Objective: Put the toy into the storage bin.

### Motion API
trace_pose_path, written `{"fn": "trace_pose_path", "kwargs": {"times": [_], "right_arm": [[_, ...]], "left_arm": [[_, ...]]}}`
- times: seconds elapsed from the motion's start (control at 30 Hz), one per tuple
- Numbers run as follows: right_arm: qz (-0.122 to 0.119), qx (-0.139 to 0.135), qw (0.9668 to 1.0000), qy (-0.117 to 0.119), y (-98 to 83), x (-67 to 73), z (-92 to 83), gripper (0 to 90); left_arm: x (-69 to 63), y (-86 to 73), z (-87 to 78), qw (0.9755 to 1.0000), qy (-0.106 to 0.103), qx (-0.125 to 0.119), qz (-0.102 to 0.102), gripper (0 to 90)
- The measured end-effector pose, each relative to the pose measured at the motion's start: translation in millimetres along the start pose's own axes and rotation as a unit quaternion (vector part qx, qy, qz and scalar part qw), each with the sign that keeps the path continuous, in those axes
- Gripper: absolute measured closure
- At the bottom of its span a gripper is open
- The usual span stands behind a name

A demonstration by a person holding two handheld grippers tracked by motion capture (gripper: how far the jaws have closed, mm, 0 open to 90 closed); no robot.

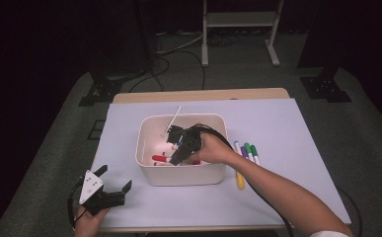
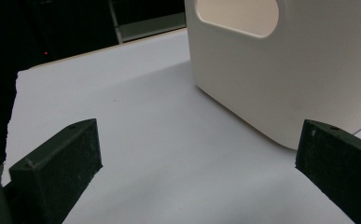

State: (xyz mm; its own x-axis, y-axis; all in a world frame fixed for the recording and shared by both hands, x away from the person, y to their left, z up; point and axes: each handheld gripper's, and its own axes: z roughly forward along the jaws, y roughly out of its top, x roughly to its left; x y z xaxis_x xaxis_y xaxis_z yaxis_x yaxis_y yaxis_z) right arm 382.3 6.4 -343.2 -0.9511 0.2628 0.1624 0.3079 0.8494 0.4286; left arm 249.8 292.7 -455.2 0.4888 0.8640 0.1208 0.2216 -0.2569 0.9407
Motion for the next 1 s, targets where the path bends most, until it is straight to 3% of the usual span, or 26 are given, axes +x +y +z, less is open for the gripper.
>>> {"fn": "trace_pose_path", "kwargs": {"times": [0.2, 0.47, 0.73, 1.0], "right_arm": [[0.003, 0.009, 0.9999, 0.004, -0.8, 0.5, 1.8, 70.8], [0.006, -0.018, 0.9998, 0.002, -8.0, 1.2, -13.9, 70.0], [0.022, -0.074, 0.997, -0.001, -28.1, 2.7, -57.7, 68.4], [0.052, -0.142, 0.9879, -0.035, -73.1, -3.2, -113.0, 64.0]], "left_arm": [[-0.3, 0.0, 0.0, 1.0, 0.0, -0.001, 0.0, 0.0], [0.1, -0.1, 0.0, 1.0, 0.0, -0.003, 0.0, 0.0], [0.0, -0.4, -0.1, 1.0, 0.001, -0.006, -0.002, 0.0], [-0.5, -0.4, -0.3, 1.0, 0.002, -0.005, 0.0, 0.0]]}}
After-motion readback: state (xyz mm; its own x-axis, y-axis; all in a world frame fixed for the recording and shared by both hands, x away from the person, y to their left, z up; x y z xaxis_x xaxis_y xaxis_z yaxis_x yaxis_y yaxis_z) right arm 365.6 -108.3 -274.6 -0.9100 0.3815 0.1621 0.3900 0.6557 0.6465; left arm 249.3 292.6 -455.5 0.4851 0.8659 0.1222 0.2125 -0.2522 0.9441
